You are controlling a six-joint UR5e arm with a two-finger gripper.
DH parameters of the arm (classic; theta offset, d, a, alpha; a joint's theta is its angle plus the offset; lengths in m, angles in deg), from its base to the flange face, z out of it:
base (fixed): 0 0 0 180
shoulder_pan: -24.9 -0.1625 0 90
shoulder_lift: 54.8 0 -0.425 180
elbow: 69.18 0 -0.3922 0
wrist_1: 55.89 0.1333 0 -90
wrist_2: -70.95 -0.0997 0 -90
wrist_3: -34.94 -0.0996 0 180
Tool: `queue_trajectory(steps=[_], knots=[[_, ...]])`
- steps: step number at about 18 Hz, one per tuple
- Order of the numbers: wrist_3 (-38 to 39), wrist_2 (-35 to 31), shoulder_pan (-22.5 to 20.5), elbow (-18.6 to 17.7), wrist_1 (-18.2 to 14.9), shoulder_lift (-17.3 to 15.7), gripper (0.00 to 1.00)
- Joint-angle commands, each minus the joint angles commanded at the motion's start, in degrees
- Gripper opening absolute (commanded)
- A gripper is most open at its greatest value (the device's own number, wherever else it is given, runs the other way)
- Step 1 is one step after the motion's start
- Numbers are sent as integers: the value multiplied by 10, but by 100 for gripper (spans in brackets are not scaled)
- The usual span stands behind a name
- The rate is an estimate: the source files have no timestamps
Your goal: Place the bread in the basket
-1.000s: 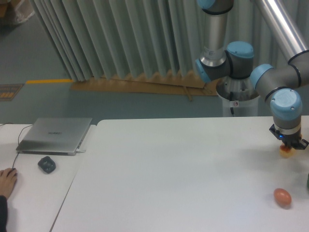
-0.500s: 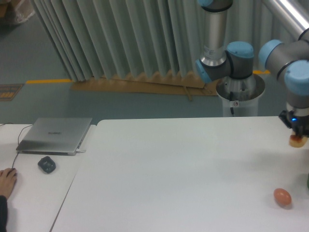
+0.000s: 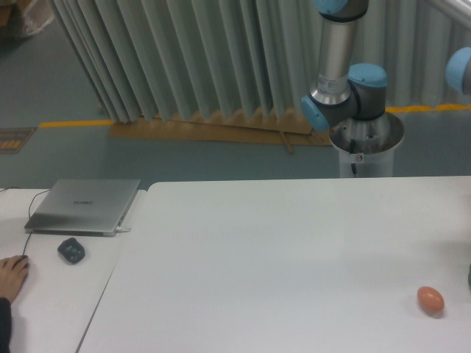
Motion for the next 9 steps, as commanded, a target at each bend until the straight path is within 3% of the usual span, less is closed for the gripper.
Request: queue_trajectory(steps=[3,5,6,7,8,9], knots=[[-16,0,-11,13,6,18,14],[-18,0,-13,16,11,21,28],[-18,1,-13,16,11,21,51],[-18,2,-12,15,11,24,87],[-17,1,-10,14,11,25,100],[-17,1,-9,14,14,25,100]])
